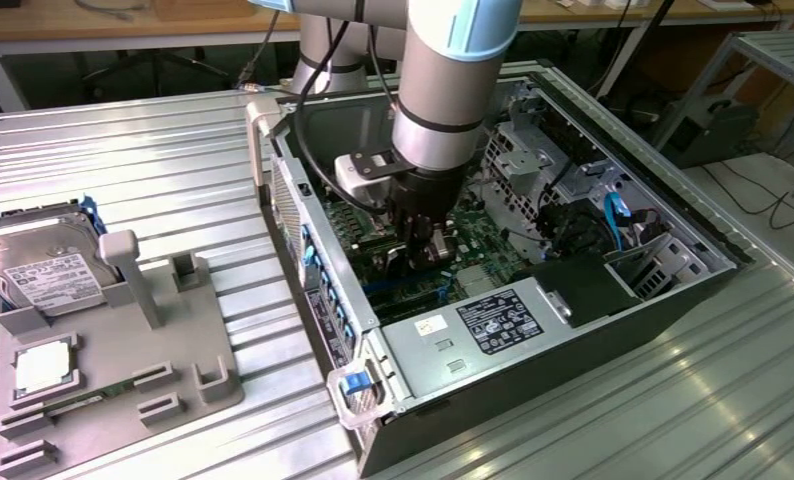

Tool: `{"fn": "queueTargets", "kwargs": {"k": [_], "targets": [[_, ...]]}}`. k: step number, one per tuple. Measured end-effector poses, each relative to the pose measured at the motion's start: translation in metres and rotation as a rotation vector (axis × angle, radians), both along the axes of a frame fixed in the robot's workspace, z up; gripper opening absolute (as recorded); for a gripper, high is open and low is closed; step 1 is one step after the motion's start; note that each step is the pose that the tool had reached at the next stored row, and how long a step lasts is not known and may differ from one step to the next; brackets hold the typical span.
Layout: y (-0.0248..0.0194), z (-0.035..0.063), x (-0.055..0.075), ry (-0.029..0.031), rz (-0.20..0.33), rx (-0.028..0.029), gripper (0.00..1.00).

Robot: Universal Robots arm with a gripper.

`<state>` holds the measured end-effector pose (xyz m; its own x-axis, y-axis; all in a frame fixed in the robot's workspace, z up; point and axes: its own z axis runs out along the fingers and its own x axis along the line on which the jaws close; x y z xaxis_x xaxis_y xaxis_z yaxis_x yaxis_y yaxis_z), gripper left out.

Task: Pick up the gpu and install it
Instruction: 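Insert the gpu into the slot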

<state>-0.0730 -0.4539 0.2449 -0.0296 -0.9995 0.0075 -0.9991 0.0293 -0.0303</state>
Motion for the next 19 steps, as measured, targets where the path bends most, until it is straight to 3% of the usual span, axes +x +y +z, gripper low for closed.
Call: {"fn": "queueTargets", "kwargs": {"k": [19], "targets": [[0.0010,0.0000,-0.0008,0.0000,0.012,-0.0004,0.28]]}}
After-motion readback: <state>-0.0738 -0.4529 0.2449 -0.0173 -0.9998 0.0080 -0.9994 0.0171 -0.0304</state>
